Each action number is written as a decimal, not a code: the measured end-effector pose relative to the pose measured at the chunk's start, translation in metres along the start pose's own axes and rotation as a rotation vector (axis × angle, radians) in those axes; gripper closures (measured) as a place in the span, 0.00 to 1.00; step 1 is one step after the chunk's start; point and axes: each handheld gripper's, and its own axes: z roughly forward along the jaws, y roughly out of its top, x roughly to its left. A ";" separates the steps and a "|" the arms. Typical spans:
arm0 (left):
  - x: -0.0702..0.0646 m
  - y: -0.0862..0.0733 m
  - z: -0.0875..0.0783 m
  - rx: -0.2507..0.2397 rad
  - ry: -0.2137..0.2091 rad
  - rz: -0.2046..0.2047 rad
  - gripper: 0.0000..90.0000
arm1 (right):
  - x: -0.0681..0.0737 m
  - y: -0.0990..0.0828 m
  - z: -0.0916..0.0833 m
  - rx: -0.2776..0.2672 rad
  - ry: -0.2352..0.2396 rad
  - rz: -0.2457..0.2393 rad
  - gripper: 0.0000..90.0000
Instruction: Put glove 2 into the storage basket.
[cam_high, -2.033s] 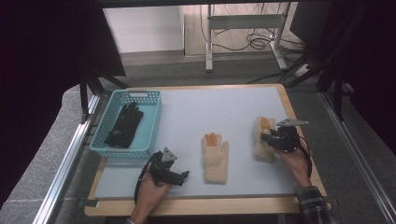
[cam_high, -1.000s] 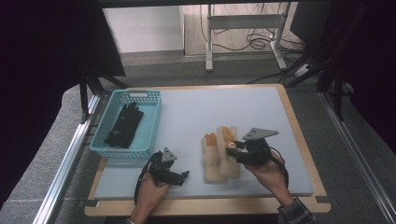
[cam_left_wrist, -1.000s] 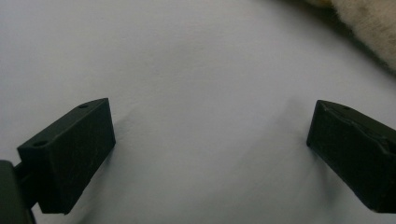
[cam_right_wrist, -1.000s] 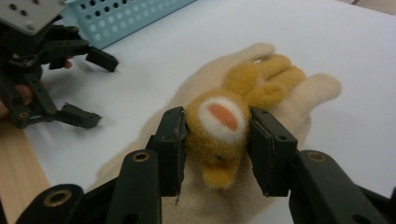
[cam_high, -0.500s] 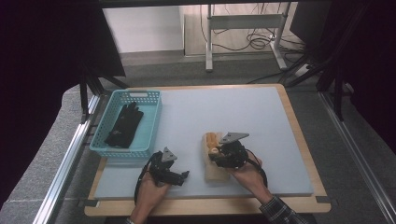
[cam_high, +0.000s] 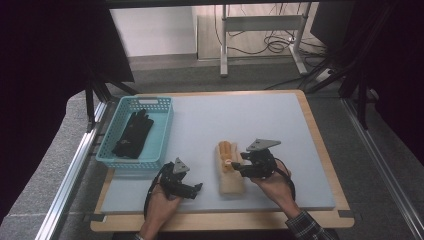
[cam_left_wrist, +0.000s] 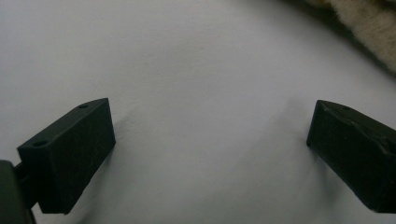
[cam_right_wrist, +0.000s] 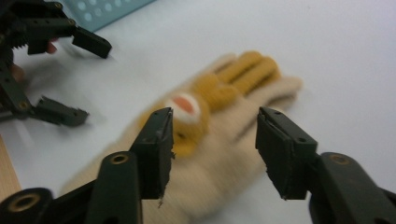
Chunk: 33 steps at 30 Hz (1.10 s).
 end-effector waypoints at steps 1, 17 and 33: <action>0.000 0.000 0.000 0.000 0.000 0.001 0.01 | -0.003 -0.003 -0.002 0.004 -0.001 0.001 0.56; 0.000 0.000 0.000 -0.001 -0.001 0.000 0.01 | -0.009 -0.053 -0.004 0.092 0.030 -0.021 0.93; 0.002 -0.005 -0.006 -0.007 0.012 -0.014 0.05 | 0.016 -0.051 0.018 0.086 0.095 -0.056 0.93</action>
